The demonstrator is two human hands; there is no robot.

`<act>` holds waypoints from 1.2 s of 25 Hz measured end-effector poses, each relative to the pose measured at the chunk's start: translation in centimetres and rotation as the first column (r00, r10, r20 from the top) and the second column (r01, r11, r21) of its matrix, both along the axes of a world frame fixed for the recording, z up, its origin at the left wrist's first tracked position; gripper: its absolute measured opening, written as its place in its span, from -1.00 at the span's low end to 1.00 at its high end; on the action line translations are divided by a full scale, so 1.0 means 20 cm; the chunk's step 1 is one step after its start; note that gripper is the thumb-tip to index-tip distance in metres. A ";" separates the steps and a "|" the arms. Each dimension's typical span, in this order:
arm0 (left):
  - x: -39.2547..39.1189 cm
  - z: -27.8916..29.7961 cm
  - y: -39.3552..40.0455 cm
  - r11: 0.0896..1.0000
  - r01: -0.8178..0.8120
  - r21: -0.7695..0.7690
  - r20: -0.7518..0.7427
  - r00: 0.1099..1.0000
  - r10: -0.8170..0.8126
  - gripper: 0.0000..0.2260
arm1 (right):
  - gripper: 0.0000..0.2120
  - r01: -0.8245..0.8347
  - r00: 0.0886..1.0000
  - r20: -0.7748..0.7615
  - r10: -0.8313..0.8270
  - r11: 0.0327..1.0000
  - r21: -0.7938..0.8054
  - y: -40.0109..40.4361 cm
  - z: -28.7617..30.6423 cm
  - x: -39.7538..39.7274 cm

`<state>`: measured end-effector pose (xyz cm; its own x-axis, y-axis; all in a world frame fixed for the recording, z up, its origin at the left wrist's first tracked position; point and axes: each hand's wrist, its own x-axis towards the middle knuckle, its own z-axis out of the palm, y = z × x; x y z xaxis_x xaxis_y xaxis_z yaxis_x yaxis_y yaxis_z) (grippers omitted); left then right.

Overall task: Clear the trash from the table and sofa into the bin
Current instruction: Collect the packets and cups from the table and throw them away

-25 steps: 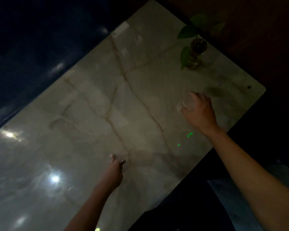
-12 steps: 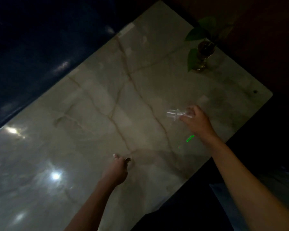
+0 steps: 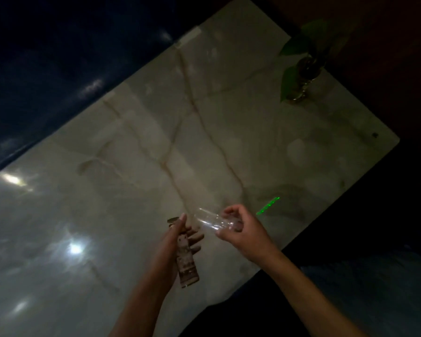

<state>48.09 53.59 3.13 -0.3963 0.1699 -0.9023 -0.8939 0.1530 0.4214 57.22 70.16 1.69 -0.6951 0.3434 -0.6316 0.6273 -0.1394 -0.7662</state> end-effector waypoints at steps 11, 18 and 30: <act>0.08 -0.06 -0.23 0.997 0.079 -0.017 -0.189 0.979 -0.081 -0.70 | -0.34 -0.485 0.875 0.114 0.471 0.852 0.197 -0.18 -0.01 -0.10; 0.25 -0.07 -0.64 0.963 -0.180 -0.202 -0.207 0.969 0.138 -0.76 | -0.24 -0.853 0.511 0.211 0.833 0.461 0.245 -0.64 -0.05 -0.25; 0.54 -0.22 -1.79 0.949 -0.221 -0.225 -0.279 0.948 0.154 -0.77 | -0.39 -0.915 0.192 0.400 0.896 0.016 0.402 -1.78 -0.16 -0.22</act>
